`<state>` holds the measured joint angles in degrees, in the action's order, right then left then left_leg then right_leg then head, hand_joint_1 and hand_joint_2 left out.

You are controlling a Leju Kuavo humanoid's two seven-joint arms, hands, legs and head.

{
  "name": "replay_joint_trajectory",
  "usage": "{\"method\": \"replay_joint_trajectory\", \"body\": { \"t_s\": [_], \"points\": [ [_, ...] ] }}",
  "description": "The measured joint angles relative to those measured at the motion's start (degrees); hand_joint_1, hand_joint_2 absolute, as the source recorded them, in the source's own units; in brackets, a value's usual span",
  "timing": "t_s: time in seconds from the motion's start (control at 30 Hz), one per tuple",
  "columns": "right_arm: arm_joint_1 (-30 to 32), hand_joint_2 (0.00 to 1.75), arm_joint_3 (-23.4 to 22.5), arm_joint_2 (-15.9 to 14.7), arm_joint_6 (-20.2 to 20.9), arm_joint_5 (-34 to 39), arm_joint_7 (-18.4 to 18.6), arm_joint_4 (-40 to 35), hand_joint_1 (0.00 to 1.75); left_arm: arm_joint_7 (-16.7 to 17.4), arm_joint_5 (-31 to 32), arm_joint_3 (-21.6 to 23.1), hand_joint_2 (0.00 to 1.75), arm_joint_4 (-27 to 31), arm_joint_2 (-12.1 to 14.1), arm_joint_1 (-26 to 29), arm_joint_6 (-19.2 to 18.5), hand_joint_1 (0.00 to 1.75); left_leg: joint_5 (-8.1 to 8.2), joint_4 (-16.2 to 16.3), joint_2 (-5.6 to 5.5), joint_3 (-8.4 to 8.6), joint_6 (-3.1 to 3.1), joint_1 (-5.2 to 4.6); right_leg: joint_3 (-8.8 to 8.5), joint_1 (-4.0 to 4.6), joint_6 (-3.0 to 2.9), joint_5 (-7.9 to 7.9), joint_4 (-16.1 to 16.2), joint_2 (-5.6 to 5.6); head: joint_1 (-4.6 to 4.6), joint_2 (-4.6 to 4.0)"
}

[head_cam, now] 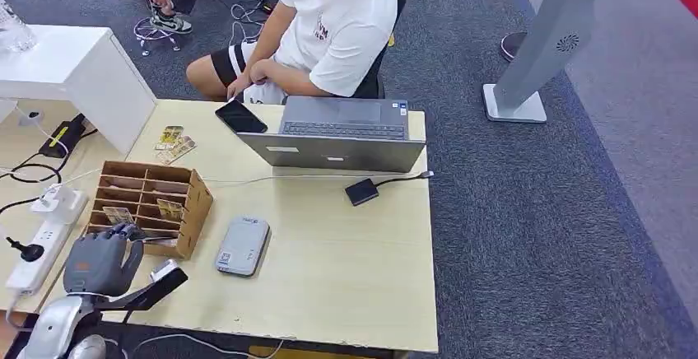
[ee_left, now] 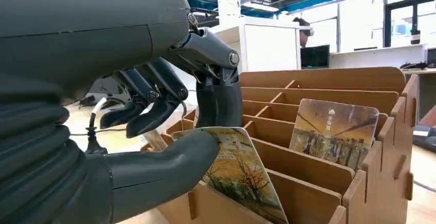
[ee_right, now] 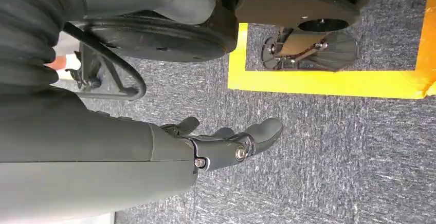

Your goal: Pass the card to the sensor for recognition and then transmit it.

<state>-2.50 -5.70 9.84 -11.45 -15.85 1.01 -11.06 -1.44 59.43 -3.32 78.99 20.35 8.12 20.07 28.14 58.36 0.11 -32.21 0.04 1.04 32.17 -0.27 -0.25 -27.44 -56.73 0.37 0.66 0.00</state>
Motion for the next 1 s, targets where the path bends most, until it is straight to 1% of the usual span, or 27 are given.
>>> {"method": "replay_joint_trajectory", "body": {
  "t_s": [0.13,0.23,0.6,0.8,0.83,0.9,0.97,1.0],
  "points": [
    [0.01,1.75,-0.07,0.00,0.00,0.02,-0.22,0.00,0.00,-1.38,-0.28,0.00,1.75,1.84,-0.04,0.43,3.06,1.75,0.00,0.00,-0.01,-0.01,0.00,0.00,0.00,0.00,0.00,0.00,0.00,-0.01,0.00,0.00],
    [0.09,1.75,-0.24,0.00,-0.02,0.28,-0.44,0.00,0.00,-1.79,-0.11,0.00,1.75,5.47,-0.07,1.36,4.26,1.75,0.00,0.00,-0.01,-0.01,0.00,0.00,0.00,0.00,0.00,0.00,0.00,-0.01,0.00,0.00],
    [0.25,1.75,-1.51,0.00,-0.37,0.57,-0.83,0.00,0.00,-2.29,1.07,0.33,1.75,19.02,-0.02,5.04,6.73,1.75,0.00,0.00,-0.01,0.00,0.00,0.00,0.00,0.00,0.00,0.00,0.01,-0.01,0.00,0.00],
    [0.27,1.75,-1.84,0.00,-0.37,0.53,-0.83,0.00,0.00,-2.82,0.87,1.03,1.75,22.60,0.00,5.73,7.36,1.75,0.00,0.00,-0.01,0.01,0.00,0.00,0.01,0.00,0.00,0.00,0.01,-0.01,0.00,0.00],
    [0.27,1.75,-1.84,0.00,-0.37,0.33,-0.79,0.00,0.00,-2.88,0.87,1.14,1.75,22.84,0.00,5.37,7.80,1.75,0.00,0.00,-0.01,0.02,0.00,0.00,0.04,0.00,0.00,0.00,0.01,-0.01,0.00,0.00],
    [0.19,1.75,-1.84,0.00,-0.09,-0.55,-0.55,0.00,0.00,-2.91,1.44,1.62,1.75,22.75,0.07,2.55,8.94,1.75,-0.03,0.02,-0.12,-0.02,0.03,0.00,0.03,0.00,0.00,0.00,0.02,-0.15,0.00,0.00],
    [0.05,1.75,-1.81,0.00,0.20,-1.51,-0.41,-0.02,0.00,-2.88,2.16,1.90,1.75,21.01,0.17,-2.80,10.38,1.75,-0.12,0.03,-0.33,-0.02,0.04,0.00,-0.05,0.00,0.00,0.01,0.02,-0.37,0.00,0.00],
    [-0.06,1.75,-1.79,0.00,0.42,-1.92,-0.42,-0.02,0.00,-2.88,2.45,2.03,1.75,19.22,0.31,-5.97,10.79,1.75,-0.19,0.02,-0.37,-0.03,0.05,0.00,-0.09,0.00,0.01,0.04,0.01,-0.43,0.00,0.00]
  ]
}}
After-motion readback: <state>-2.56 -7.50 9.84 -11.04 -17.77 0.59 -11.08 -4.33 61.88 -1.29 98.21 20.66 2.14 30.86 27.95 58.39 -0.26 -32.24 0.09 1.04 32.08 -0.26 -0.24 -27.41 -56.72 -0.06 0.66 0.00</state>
